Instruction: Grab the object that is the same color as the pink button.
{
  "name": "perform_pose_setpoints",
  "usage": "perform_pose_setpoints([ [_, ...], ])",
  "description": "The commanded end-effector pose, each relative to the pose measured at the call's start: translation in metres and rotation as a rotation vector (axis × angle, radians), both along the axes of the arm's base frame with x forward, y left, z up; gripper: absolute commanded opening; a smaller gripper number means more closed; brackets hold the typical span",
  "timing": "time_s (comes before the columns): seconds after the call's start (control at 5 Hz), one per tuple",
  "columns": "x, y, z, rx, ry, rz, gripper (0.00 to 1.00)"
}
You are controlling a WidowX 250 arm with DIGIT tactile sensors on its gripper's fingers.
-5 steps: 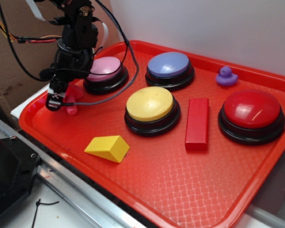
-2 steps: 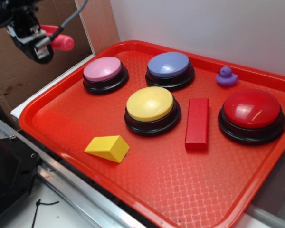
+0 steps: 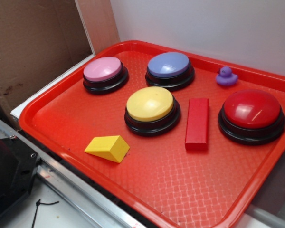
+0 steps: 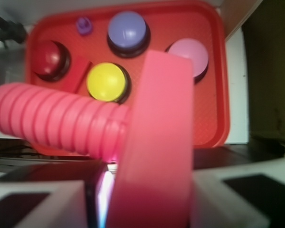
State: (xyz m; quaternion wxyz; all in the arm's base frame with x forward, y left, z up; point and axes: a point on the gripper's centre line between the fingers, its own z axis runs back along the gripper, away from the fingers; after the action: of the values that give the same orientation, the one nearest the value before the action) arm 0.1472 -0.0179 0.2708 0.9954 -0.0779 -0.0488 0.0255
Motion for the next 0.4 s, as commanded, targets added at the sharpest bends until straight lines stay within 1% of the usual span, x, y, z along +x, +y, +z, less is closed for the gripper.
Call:
perform_pose_setpoints([
  [0.0, 0.008, 0.004, 0.016, 0.086, -0.005, -0.001, 0.00],
  [0.2, 0.017, 0.004, 0.003, 0.111, 0.015, 0.003, 0.00],
])
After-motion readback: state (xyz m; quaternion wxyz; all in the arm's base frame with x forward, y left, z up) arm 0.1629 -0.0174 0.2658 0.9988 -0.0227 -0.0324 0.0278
